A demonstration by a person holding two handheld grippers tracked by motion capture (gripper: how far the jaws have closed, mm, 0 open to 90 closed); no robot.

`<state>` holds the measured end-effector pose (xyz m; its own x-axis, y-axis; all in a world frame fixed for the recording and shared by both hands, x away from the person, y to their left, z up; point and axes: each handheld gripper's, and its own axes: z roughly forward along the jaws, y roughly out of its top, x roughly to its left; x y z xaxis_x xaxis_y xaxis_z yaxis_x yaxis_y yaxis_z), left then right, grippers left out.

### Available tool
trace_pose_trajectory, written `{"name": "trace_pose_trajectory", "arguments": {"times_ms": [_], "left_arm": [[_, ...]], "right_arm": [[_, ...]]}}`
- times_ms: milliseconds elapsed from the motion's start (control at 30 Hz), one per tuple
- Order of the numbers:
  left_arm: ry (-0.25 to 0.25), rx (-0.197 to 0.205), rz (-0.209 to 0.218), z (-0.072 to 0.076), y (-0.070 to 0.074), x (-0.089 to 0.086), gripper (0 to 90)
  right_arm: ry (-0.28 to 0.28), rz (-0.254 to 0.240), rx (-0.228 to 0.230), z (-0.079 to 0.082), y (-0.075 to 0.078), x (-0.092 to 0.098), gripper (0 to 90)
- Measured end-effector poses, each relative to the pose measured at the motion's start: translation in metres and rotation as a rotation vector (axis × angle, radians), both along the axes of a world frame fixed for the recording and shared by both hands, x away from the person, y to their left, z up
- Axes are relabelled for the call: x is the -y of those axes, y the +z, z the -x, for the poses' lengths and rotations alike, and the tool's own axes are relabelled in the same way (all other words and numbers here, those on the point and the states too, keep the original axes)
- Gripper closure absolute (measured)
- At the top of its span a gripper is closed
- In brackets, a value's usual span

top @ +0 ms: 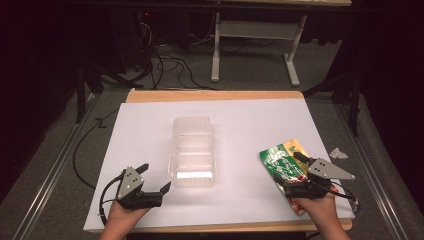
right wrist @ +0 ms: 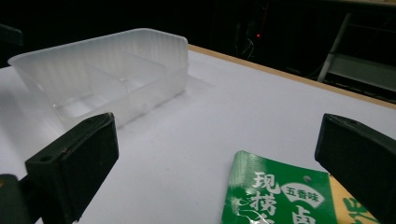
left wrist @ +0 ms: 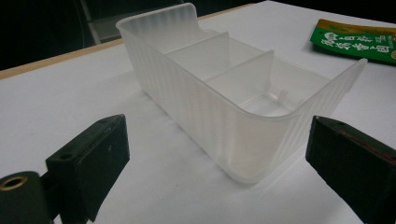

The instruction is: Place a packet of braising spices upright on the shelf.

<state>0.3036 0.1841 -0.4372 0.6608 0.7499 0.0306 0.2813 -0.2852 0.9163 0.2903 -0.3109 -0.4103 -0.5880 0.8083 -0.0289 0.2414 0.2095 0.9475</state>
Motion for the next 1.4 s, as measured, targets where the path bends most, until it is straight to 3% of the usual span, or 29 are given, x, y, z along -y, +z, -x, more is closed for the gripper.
{"name": "trace_pose_trajectory", "arguments": {"times_ms": [200,300,433,500,867,1233,1400], "left_arm": [[0.003,-0.004,-0.008,-0.004,-0.002,0.002,6.6],[0.006,-0.001,-0.005,-0.003,-0.001,0.000,6.7],[0.007,0.005,-0.002,-0.002,-0.001,0.000,7.0],[0.007,0.004,-0.002,-0.002,-0.001,0.000,7.0],[0.005,0.006,-0.006,-0.003,-0.001,-0.001,7.0],[0.016,0.002,-0.006,-0.005,-0.001,-0.003,7.2],[0.026,0.003,-0.007,-0.010,-0.002,-0.005,7.5]], "right_arm": [[-0.037,0.028,0.023,0.002,0.002,0.005,0.1],[-0.055,0.006,0.031,0.004,0.002,0.009,0.7],[-0.092,0.034,0.038,0.005,0.003,0.011,1.1],[-0.093,0.024,0.043,0.005,0.002,0.012,1.2],[-0.100,0.026,0.001,0.001,-0.003,0.015,2.4],[-0.170,0.008,-0.055,-0.007,-0.011,0.043,5.4],[-0.233,0.003,-0.089,-0.004,-0.016,0.064,12.6]]}}
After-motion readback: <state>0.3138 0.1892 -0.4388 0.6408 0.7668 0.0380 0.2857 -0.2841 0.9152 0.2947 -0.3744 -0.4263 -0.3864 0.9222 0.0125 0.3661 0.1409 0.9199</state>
